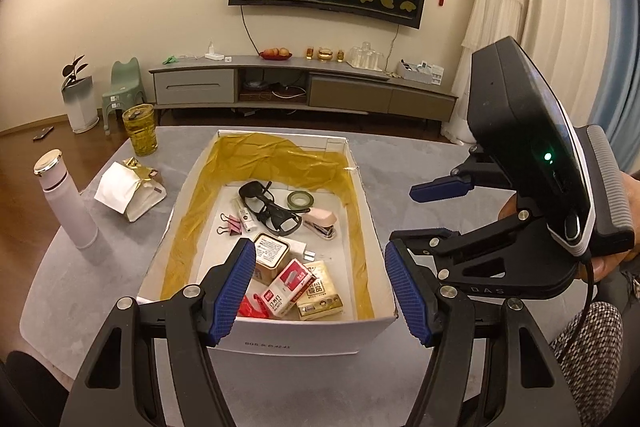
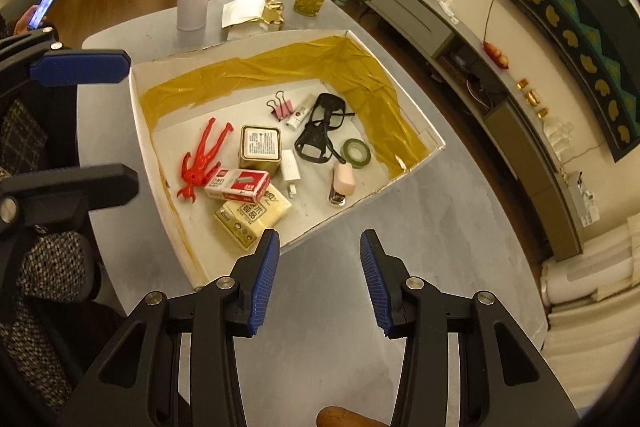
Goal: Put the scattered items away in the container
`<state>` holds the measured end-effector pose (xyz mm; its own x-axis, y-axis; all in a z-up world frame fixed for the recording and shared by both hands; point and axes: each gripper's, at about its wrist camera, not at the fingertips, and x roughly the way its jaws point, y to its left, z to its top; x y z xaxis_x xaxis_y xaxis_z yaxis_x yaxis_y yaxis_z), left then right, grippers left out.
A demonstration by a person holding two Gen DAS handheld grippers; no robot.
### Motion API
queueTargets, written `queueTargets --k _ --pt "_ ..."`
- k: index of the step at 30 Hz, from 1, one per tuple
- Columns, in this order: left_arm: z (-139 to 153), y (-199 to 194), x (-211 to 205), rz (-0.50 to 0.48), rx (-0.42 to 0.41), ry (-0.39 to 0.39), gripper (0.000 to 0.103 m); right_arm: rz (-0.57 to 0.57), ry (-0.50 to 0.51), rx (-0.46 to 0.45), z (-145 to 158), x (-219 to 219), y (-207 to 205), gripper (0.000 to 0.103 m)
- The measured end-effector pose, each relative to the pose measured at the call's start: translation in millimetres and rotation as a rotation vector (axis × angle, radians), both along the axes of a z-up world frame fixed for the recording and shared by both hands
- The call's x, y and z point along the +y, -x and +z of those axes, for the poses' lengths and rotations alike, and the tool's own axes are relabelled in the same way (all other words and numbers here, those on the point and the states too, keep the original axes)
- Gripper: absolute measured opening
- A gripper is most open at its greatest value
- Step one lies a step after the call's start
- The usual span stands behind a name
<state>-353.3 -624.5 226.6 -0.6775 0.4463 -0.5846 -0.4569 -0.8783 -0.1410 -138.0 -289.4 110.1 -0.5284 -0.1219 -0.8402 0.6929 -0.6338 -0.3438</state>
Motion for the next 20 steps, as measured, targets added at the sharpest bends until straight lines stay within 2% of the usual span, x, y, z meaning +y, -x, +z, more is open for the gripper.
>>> queueTargets --k 7,20 --pt "3.8 -3.5 -16.7 0.021 0.006 -0.027 0.068 -0.008 -0.016 -0.007 -5.0 -9.3 -2.1 0.045" --pt "6.7 -7.4 -15.0 0.008 0.017 -0.026 0.068 0.02 0.017 -0.005 0.5 -23.7 -8.0 0.045"
